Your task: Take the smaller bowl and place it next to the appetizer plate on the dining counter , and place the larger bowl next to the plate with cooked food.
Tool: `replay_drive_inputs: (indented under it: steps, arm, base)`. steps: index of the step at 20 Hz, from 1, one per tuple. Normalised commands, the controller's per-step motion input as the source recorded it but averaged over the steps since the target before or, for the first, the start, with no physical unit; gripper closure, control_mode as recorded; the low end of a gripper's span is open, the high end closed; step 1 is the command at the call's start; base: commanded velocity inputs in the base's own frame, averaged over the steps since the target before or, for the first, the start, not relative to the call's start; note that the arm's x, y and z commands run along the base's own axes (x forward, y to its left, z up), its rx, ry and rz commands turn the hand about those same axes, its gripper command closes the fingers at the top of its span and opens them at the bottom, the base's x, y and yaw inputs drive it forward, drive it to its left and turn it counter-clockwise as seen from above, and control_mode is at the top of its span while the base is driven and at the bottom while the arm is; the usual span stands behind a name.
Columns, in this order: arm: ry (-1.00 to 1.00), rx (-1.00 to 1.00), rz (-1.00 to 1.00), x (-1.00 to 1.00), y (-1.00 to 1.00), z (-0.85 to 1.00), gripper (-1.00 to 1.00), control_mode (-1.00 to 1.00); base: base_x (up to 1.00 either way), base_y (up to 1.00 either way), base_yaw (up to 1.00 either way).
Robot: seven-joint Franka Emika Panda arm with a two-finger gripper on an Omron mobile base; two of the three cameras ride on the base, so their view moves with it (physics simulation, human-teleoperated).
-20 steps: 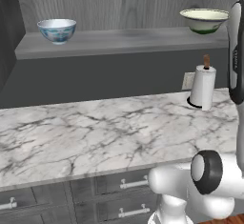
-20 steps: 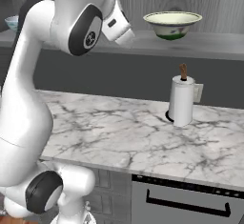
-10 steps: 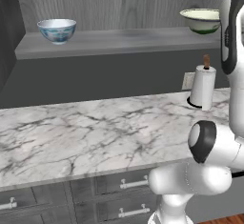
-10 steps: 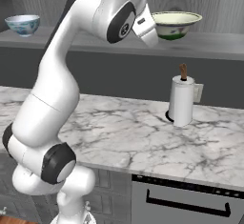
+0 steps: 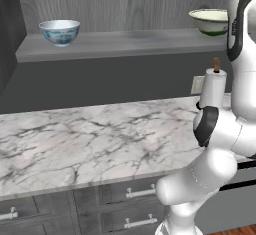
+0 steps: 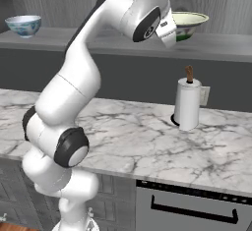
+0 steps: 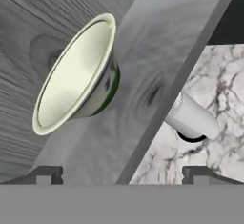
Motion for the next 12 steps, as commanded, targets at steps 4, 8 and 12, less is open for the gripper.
replay_drive_inputs:
  steps: [4,8,12]
  arm:
    - [0.03,0.03,0.02,0.64,-0.07,0.00,-1.00,-1.00]
    - [0.03,0.00,0.02,0.58,-0.04,-0.08,-1.00,-1.00]
    - [0.05,0.00,0.00,0.45,-0.11,-0.10,-1.00,-1.00]
  base:
    - [0.00,0.00,0.00]
    - [0.00,0.00,0.00]
    - [0.00,0.00,0.00]
